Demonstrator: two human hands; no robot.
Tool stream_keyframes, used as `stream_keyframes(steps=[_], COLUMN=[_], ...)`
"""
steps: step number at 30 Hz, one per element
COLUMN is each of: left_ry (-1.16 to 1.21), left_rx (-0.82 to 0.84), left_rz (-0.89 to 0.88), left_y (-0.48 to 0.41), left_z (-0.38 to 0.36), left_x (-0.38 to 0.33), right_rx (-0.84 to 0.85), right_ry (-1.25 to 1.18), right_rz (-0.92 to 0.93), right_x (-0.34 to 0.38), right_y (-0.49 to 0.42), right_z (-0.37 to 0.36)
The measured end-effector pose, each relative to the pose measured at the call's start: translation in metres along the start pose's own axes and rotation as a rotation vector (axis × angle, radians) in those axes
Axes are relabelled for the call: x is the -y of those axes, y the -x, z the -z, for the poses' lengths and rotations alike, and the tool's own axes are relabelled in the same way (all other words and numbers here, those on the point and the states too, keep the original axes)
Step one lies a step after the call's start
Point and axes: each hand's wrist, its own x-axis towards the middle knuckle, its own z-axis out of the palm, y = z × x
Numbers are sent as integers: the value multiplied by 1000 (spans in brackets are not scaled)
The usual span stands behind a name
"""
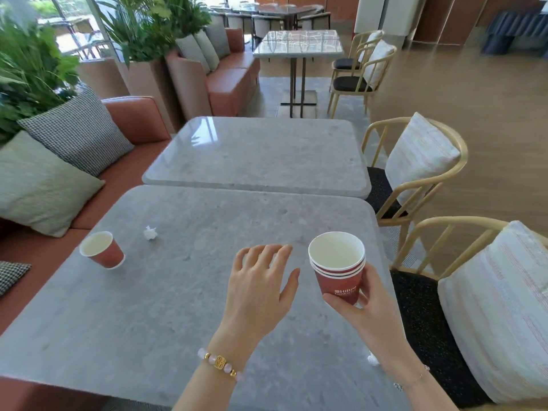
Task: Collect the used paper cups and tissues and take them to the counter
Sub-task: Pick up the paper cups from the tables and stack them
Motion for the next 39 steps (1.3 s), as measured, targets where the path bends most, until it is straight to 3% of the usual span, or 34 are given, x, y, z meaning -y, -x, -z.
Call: stream_keyframes(steps=[20,39], left_ry=[-111,-136], left_rx=[-89,-83], left_rz=[302,349], left_y=[74,185], left_z=[52,141], left_x=[41,182], right_rx=[358,344], right_ry=[-36,-21], right_rz=[44,54], right_x=[18,54], right_y=[9,96], right_z=[-79,-245])
